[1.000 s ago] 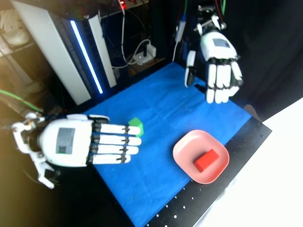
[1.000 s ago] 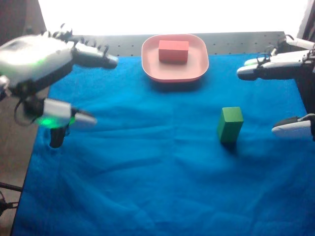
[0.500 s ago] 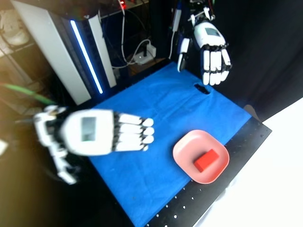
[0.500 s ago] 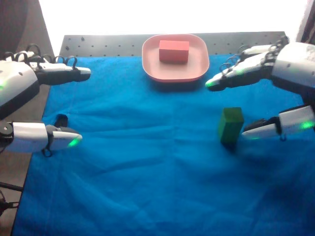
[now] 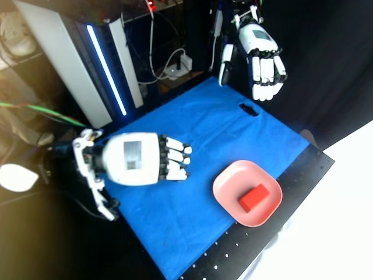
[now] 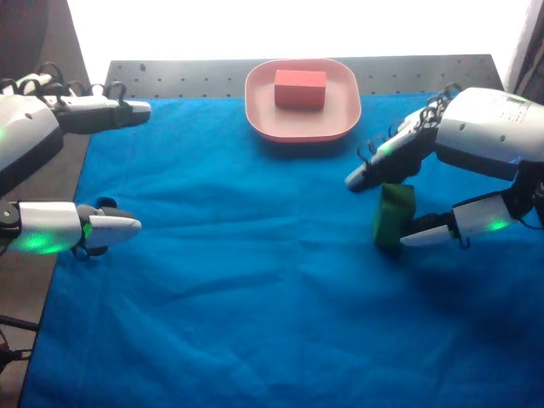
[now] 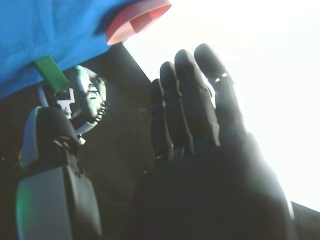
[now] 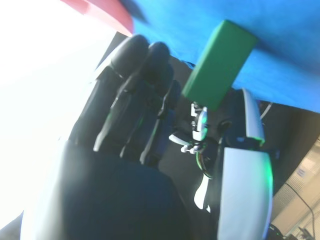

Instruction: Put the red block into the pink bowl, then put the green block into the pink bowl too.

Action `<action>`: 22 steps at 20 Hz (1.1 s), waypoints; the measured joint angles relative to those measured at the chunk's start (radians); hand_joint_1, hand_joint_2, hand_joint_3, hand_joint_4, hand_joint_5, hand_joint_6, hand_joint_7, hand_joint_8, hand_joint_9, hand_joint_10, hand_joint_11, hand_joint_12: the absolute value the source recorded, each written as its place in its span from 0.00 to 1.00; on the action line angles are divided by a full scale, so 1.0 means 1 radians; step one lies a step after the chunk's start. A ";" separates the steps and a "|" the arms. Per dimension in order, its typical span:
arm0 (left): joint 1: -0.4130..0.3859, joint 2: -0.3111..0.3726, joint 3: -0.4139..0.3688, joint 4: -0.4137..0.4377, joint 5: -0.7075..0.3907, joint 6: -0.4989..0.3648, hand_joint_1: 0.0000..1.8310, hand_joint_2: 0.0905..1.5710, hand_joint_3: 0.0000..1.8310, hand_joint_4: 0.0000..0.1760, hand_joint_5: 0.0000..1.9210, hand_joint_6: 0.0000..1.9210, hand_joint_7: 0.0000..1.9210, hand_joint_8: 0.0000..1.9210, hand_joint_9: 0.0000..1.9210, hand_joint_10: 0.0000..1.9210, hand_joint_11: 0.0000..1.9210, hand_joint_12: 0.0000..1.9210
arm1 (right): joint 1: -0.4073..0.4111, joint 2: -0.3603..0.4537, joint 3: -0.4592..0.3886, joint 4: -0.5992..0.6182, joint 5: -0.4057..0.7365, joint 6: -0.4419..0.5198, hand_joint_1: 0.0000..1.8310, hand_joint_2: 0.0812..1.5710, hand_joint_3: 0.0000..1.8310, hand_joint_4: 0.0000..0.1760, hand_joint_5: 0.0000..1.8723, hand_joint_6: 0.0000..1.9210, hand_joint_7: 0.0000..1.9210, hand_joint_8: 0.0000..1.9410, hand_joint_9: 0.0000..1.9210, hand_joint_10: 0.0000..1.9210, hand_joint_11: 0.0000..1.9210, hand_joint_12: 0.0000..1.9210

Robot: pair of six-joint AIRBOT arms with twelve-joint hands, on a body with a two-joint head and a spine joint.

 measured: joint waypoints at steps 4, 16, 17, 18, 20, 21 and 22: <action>0.000 0.000 -0.005 0.005 -0.010 0.000 0.43 0.58 0.00 0.00 0.21 0.00 0.24 0.00 0.27 0.00 0.00 0.67 | 0.002 -0.025 0.037 0.018 0.000 0.039 0.66 0.62 0.00 0.00 0.67 0.26 0.52 0.72 0.58 0.86 0.58 0.96; 0.006 -0.006 -0.005 -0.003 -0.019 0.000 0.44 0.58 0.00 0.00 0.21 0.00 0.26 0.01 0.27 0.00 0.00 0.67 | 0.066 -0.066 0.115 0.057 -0.031 0.052 0.70 0.65 0.00 0.00 0.65 0.14 0.58 0.53 0.55 0.58 0.42 0.81; 0.006 -0.006 -0.005 -0.002 -0.022 0.000 0.44 0.58 0.00 0.00 0.21 0.00 0.26 0.00 0.27 0.00 0.00 0.67 | 0.088 -0.081 0.134 0.068 -0.030 0.052 0.70 0.67 0.00 0.00 0.63 0.18 0.56 0.58 0.53 0.68 0.44 0.88; 0.006 -0.006 -0.005 -0.002 -0.023 0.000 0.44 0.57 0.00 0.00 0.21 0.00 0.26 0.00 0.27 0.00 0.00 0.67 | 0.103 -0.093 0.147 0.073 -0.030 0.052 0.71 0.64 0.00 0.00 0.66 0.15 0.60 0.49 0.58 0.60 0.48 0.83; 0.006 -0.010 -0.005 -0.006 -0.022 0.000 0.45 0.58 0.00 0.00 0.22 0.00 0.26 0.00 0.27 0.00 0.00 0.67 | 0.138 -0.121 0.175 0.081 -0.029 0.053 0.66 0.62 0.00 0.00 0.66 0.26 0.55 0.58 0.50 0.78 0.41 0.97; 0.006 -0.012 -0.005 -0.010 -0.022 0.000 0.46 0.57 0.00 0.00 0.22 0.00 0.26 0.00 0.28 0.00 0.00 0.68 | 0.154 -0.134 0.192 0.089 -0.030 0.053 0.68 0.65 0.00 0.00 0.62 0.29 0.55 0.54 0.43 0.65 0.25 0.95; 0.006 -0.012 -0.005 -0.005 -0.021 0.000 0.46 0.57 0.00 0.00 0.22 0.00 0.26 0.00 0.28 0.00 0.00 0.68 | 0.166 -0.145 0.205 0.096 -0.030 0.053 0.68 0.66 0.00 0.00 0.61 0.29 0.55 0.53 0.42 0.61 0.22 0.94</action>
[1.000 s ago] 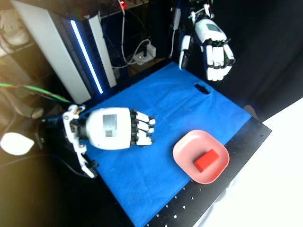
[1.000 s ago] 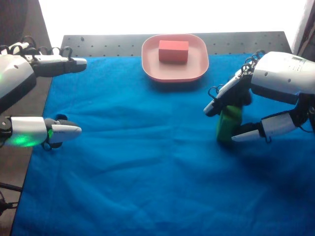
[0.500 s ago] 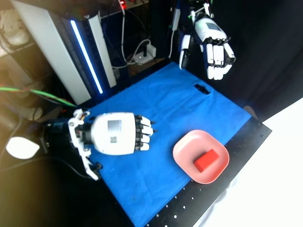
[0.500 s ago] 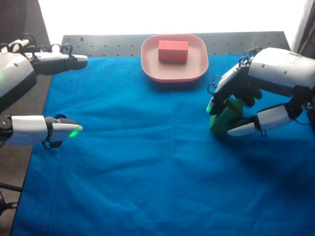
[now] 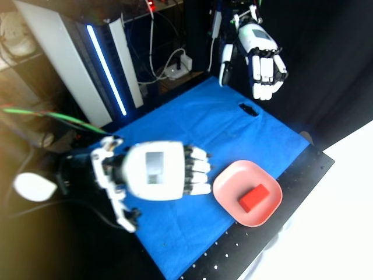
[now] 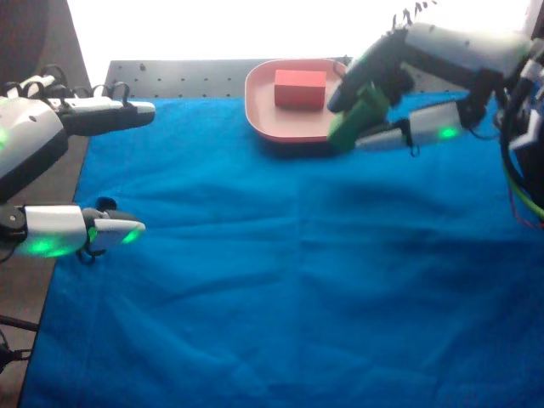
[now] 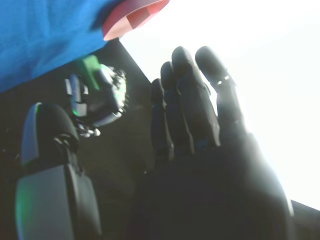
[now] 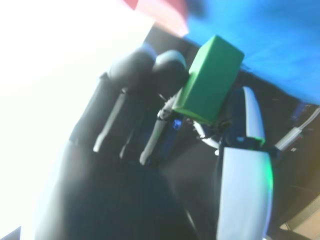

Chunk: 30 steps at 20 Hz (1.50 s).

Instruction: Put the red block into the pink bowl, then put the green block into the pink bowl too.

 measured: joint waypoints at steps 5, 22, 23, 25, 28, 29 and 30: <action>0.000 -0.013 0.009 0.000 -0.003 -0.008 0.48 0.58 0.00 0.00 0.21 0.00 0.26 0.00 0.28 0.00 0.00 0.67 | 0.081 -0.070 0.083 0.027 -0.052 -0.002 0.69 0.63 0.00 0.00 0.69 0.16 0.60 0.44 0.52 0.39 0.28 0.73; -0.011 -0.039 0.036 0.010 -0.001 -0.035 0.48 0.59 0.00 0.00 0.22 0.00 0.26 0.00 0.29 0.00 0.00 0.70 | 0.133 -0.203 0.172 0.014 -0.219 -0.008 0.43 0.56 0.00 0.71 0.20 0.00 0.15 0.00 0.17 0.00 0.00 0.55; -0.011 -0.039 0.036 0.010 -0.001 -0.035 0.48 0.59 0.00 0.00 0.22 0.00 0.26 0.00 0.28 0.00 0.00 0.69 | 0.133 -0.192 0.153 0.005 -0.222 -0.008 0.40 0.56 0.00 0.80 0.19 0.00 0.13 0.00 0.13 0.00 0.00 0.50; -0.011 -0.039 0.036 0.010 -0.002 -0.035 0.48 0.59 0.00 0.00 0.22 0.00 0.26 0.00 0.28 0.00 0.00 0.68 | 0.133 -0.156 0.108 -0.011 -0.219 -0.008 0.43 0.55 0.00 0.78 0.18 0.00 0.12 0.00 0.09 0.00 0.00 0.41; -0.010 -0.035 0.029 0.004 -0.024 -0.036 0.47 0.58 0.00 0.00 0.22 0.00 0.26 0.00 0.28 0.00 0.00 0.68 | 0.077 -0.077 0.052 0.042 -0.119 -0.009 0.44 0.53 0.00 0.73 0.17 0.00 0.11 0.00 0.08 0.00 0.00 0.37; -0.008 -0.035 0.029 0.003 -0.031 -0.036 0.47 0.59 0.00 0.00 0.22 0.00 0.26 0.00 0.28 0.00 0.00 0.68 | 0.048 -0.055 0.033 0.064 -0.090 -0.008 0.45 0.53 0.00 0.78 0.17 0.00 0.11 0.00 0.08 0.00 0.00 0.34; -0.006 -0.032 0.019 -0.008 -0.041 -0.035 0.46 0.59 0.00 0.00 0.21 0.00 0.25 0.00 0.28 0.00 0.00 0.67 | 0.003 -0.021 -0.002 0.100 -0.057 -0.009 0.44 0.53 0.00 0.91 0.17 0.00 0.10 0.00 0.08 0.00 0.00 0.33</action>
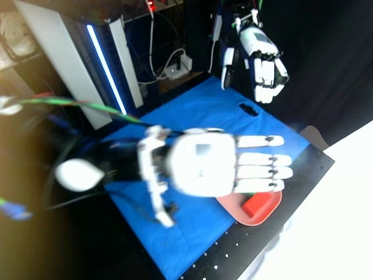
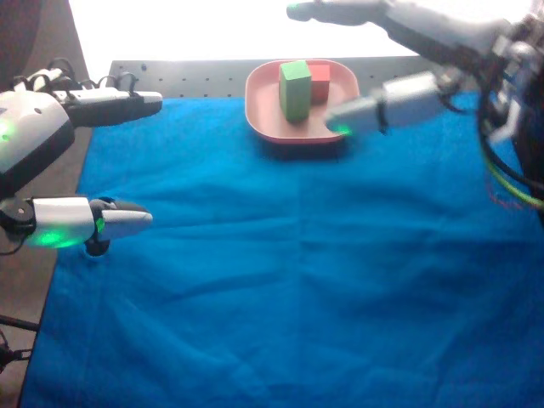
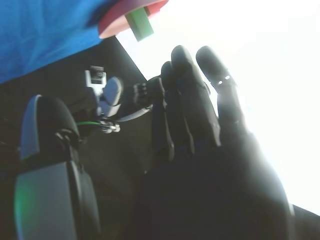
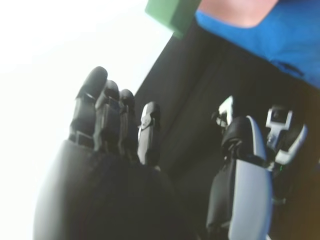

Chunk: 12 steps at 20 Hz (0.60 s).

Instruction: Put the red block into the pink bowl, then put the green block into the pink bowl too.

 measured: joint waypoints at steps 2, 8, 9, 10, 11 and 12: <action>0.008 0.012 -0.018 0.010 -0.027 0.000 0.45 0.59 0.00 0.00 0.21 0.00 0.25 0.00 0.28 0.00 0.00 0.67 | -0.066 0.042 -0.051 0.040 0.070 0.000 0.43 0.51 0.00 0.72 0.19 0.00 0.16 0.00 0.15 0.01 0.00 0.38; 0.044 0.049 -0.054 0.038 -0.116 -0.030 0.49 0.58 0.00 0.00 0.19 0.00 0.21 0.00 0.22 0.00 0.00 0.63 | -0.286 0.190 -0.224 0.138 0.364 0.008 0.47 0.51 0.00 0.52 0.19 0.00 0.14 0.00 0.11 0.00 0.00 0.30; 0.051 0.058 -0.063 0.046 -0.129 -0.031 0.50 0.58 0.00 0.03 0.19 0.00 0.20 0.00 0.22 0.00 0.00 0.63 | -0.330 0.205 -0.246 0.173 0.399 0.008 0.47 0.50 0.00 0.45 0.19 0.00 0.14 0.00 0.11 0.00 0.00 0.27; 0.068 0.066 -0.072 0.053 -0.150 -0.031 0.50 0.58 0.00 0.04 0.17 0.00 0.19 0.00 0.21 0.00 0.00 0.59 | -0.397 0.230 -0.275 0.224 0.444 0.008 0.48 0.50 0.00 0.34 0.20 0.00 0.15 0.00 0.10 0.00 0.00 0.24; 0.079 0.068 -0.077 0.053 -0.161 -0.032 0.50 0.58 0.00 0.00 0.17 0.00 0.19 0.00 0.21 0.00 0.00 0.58 | -0.424 0.241 -0.288 0.244 0.460 0.008 0.47 0.51 0.00 0.32 0.20 0.00 0.15 0.00 0.09 0.00 0.00 0.19; 0.103 0.073 -0.086 0.053 -0.171 -0.040 0.49 0.58 0.00 0.03 0.17 0.00 0.18 0.00 0.21 0.00 0.00 0.59 | -0.469 0.261 -0.309 0.277 0.493 0.008 0.46 0.52 0.00 0.35 0.19 0.00 0.14 0.00 0.09 0.00 0.00 0.19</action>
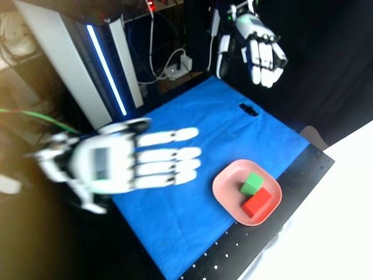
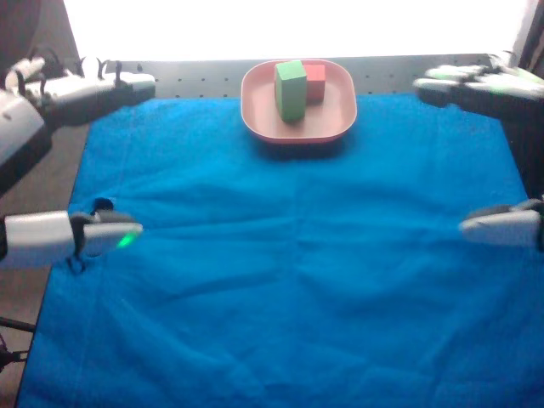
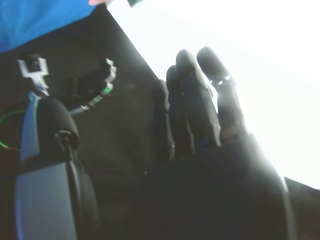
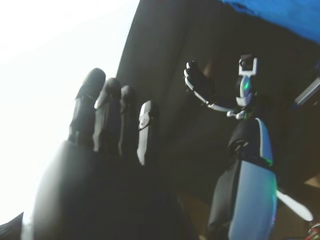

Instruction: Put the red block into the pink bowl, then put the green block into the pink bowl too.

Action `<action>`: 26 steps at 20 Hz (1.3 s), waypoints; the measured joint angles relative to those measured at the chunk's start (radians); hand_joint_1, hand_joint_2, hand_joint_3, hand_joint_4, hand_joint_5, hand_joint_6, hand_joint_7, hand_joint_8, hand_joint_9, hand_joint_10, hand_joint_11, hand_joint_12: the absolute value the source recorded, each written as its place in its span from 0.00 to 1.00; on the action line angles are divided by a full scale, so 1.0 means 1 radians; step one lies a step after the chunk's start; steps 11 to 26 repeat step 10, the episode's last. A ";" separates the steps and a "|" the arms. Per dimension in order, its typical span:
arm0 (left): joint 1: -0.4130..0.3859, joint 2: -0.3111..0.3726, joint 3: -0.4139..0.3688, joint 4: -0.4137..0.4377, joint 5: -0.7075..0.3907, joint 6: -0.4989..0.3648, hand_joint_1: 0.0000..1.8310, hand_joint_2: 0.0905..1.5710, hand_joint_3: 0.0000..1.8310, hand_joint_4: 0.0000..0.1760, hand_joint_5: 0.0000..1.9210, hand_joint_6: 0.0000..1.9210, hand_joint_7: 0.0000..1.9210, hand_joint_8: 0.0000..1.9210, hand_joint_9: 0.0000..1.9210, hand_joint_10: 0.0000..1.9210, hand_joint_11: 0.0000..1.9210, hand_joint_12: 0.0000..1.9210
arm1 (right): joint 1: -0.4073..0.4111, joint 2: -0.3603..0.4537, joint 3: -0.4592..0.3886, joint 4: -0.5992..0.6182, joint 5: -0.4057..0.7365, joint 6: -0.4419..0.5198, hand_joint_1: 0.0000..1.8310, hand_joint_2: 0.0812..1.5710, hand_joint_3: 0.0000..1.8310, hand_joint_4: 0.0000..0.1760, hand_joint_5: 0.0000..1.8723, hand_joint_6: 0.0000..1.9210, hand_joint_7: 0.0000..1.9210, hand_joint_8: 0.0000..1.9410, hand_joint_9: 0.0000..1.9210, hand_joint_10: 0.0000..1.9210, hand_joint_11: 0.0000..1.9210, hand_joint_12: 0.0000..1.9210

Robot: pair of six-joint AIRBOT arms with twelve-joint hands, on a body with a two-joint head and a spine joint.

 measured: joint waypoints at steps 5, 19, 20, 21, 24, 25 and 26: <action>0.064 0.012 -0.011 -0.042 -0.073 -0.047 0.44 0.57 0.00 0.03 0.12 0.00 0.11 0.00 0.10 0.00 0.00 0.47 | -0.168 0.028 -0.066 0.161 0.109 0.000 0.48 0.56 0.00 0.31 0.16 0.00 0.09 0.00 0.05 0.00 0.00 0.22; 0.081 0.016 -0.014 -0.042 -0.099 -0.048 0.43 0.56 0.00 0.01 0.11 0.00 0.08 0.00 0.06 0.00 0.00 0.38 | -0.174 0.030 -0.069 0.195 0.133 -0.001 0.49 0.55 0.00 0.40 0.17 0.00 0.10 0.00 0.06 0.01 0.00 0.20; 0.081 0.016 -0.014 -0.042 -0.099 -0.048 0.43 0.56 0.00 0.01 0.11 0.00 0.08 0.00 0.06 0.00 0.00 0.38 | -0.174 0.030 -0.069 0.195 0.133 -0.001 0.49 0.55 0.00 0.40 0.17 0.00 0.10 0.00 0.06 0.01 0.00 0.20; 0.081 0.016 -0.014 -0.042 -0.099 -0.048 0.43 0.56 0.00 0.01 0.11 0.00 0.08 0.00 0.06 0.00 0.00 0.38 | -0.174 0.030 -0.069 0.195 0.133 -0.001 0.49 0.55 0.00 0.40 0.17 0.00 0.10 0.00 0.06 0.01 0.00 0.20; 0.081 0.016 -0.014 -0.042 -0.099 -0.048 0.43 0.56 0.00 0.01 0.11 0.00 0.08 0.00 0.06 0.00 0.00 0.38 | -0.174 0.030 -0.069 0.195 0.133 -0.001 0.49 0.55 0.00 0.40 0.17 0.00 0.10 0.00 0.06 0.01 0.00 0.20; 0.081 0.016 -0.014 -0.042 -0.099 -0.048 0.43 0.56 0.00 0.01 0.11 0.00 0.08 0.00 0.06 0.00 0.00 0.38 | -0.174 0.030 -0.069 0.195 0.133 -0.001 0.49 0.55 0.00 0.40 0.17 0.00 0.10 0.00 0.06 0.01 0.00 0.20; 0.081 0.016 -0.014 -0.042 -0.099 -0.048 0.43 0.56 0.00 0.01 0.11 0.00 0.08 0.00 0.06 0.00 0.00 0.38 | -0.174 0.030 -0.069 0.195 0.133 -0.001 0.49 0.55 0.00 0.40 0.17 0.00 0.10 0.00 0.06 0.01 0.00 0.20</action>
